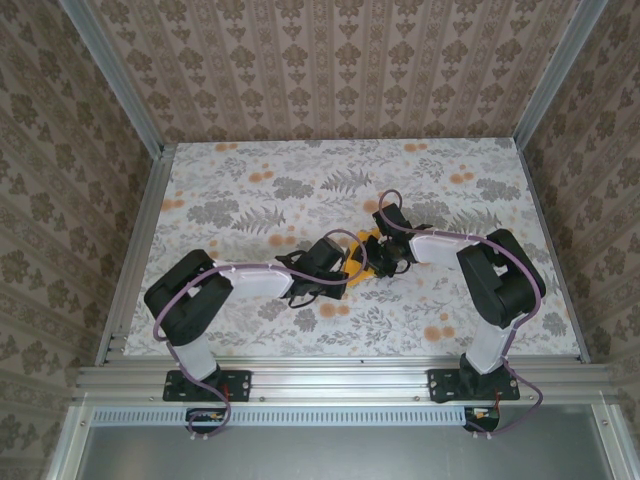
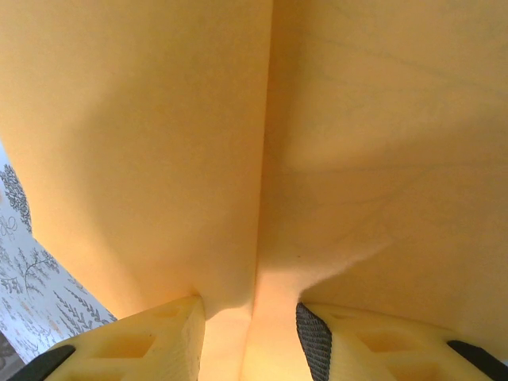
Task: Fold a paper plane with a square sheet of paper (pick it up from the middle)
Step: Fourth fold the wing at the center of the table.
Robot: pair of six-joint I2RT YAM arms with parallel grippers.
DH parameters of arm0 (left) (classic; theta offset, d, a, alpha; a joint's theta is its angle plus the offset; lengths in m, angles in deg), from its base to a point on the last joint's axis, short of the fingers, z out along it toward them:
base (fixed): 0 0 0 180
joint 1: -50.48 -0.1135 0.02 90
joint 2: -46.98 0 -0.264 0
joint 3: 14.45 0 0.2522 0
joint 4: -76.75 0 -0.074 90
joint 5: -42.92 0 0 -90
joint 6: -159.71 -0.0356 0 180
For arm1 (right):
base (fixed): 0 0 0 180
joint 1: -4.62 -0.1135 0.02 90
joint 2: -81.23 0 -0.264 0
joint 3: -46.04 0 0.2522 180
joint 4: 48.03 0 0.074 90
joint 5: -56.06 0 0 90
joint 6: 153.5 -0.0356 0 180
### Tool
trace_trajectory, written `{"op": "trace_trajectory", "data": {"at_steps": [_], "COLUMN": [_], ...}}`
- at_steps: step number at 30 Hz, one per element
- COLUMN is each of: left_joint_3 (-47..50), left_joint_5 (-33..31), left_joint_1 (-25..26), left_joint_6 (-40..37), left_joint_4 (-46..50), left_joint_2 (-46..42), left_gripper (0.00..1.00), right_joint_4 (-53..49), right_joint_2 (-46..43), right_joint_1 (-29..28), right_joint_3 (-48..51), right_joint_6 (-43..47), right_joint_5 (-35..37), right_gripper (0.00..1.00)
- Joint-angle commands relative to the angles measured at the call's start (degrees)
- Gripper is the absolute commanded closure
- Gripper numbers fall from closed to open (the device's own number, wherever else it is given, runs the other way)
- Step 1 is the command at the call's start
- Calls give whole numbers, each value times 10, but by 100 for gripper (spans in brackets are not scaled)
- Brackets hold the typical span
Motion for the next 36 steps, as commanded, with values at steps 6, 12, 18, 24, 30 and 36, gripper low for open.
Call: {"op": "trace_trajectory", "data": {"at_steps": [6, 12, 18, 24, 30, 36], "left_joint_3": [12, 46, 58, 68, 74, 73], "left_joint_5": [94, 138, 165, 139, 135, 139], "left_joint_1": [-36, -67, -79, -89, -97, -97], "left_joint_6": [50, 101, 129, 146, 153, 154], "left_joint_4": [-32, -103, -151, -163, -171, -177], "left_joint_2": [-36, -64, -53, -43, -44, -36], "left_gripper": [71, 69, 72, 79, 82, 84], "right_joint_4": [-93, -108, -131, -158, -176, -194], "right_joint_2": [83, 87, 91, 99, 111, 118], "right_joint_1": [4, 4, 3, -7, -11, -16], "right_joint_3": [44, 40, 28, 11, 3, -3], "right_joint_6": [-7, -6, 0, 8, 4, -1], "right_joint_5": [97, 114, 134, 156, 175, 207], "right_gripper": [57, 57, 54, 51, 51, 50]}}
